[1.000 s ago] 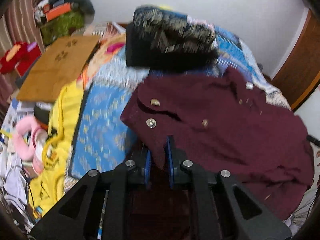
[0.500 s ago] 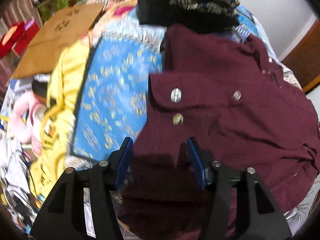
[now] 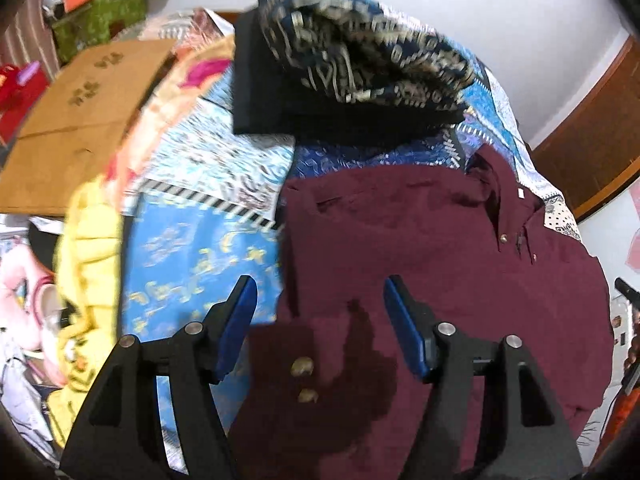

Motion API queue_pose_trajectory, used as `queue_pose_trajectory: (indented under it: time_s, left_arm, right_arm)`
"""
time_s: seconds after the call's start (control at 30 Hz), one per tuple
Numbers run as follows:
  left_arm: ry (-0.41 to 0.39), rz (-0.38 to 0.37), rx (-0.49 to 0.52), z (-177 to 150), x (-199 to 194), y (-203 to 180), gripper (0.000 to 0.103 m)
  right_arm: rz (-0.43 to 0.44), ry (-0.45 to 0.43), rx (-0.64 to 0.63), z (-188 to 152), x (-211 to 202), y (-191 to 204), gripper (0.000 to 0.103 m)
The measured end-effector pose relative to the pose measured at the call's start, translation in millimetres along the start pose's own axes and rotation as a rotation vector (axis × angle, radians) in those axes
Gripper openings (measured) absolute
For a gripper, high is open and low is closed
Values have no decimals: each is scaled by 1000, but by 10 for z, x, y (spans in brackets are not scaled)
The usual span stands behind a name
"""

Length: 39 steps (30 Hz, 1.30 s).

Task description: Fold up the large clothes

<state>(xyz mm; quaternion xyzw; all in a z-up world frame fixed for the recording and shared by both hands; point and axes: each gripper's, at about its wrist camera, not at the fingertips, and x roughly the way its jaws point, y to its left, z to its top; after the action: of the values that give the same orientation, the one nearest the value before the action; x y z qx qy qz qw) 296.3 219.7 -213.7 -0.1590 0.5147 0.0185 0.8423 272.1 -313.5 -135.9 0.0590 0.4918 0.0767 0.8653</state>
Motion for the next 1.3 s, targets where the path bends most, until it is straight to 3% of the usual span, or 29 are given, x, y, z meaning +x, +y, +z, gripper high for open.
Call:
queue_pose_trajectory:
  time_s: [0.2, 0.33, 0.37, 0.47, 0.57, 0.83, 0.97, 1.2, 1.3]
  left_arm:
    - [53, -44, -28, 96, 372, 13, 64]
    - [73, -47, -34, 118, 520, 25, 43]
    - [68, -38, -33, 124, 540, 34, 33]
    - [45, -30, -42, 145, 532, 72, 17]
    - [23, -38, -59, 184, 454, 112, 4]
    - [-110, 30, -47, 585, -25, 115, 1]
    - [-129, 59, -28, 728, -104, 122, 1]
    - [-53, 108, -23, 755, 270, 252, 4]
    - [-31, 137, -34, 708, 449, 322, 13]
  right_arm:
    - [125, 92, 150, -10, 341, -319, 46]
    - [197, 90, 209, 28, 444, -375, 45]
    - [203, 86, 214, 45, 471, -369, 44]
    - [175, 70, 203, 98, 513, -310, 16]
    - [144, 18, 139, 204, 427, -203, 8]
    - [126, -75, -52, 765, 271, 278, 6]
    - [85, -108, -100, 964, 329, 472, 6]
    - [21, 14, -64, 1011, 908, 345, 7]
    - [9, 74, -41, 922, 1145, 236, 8]
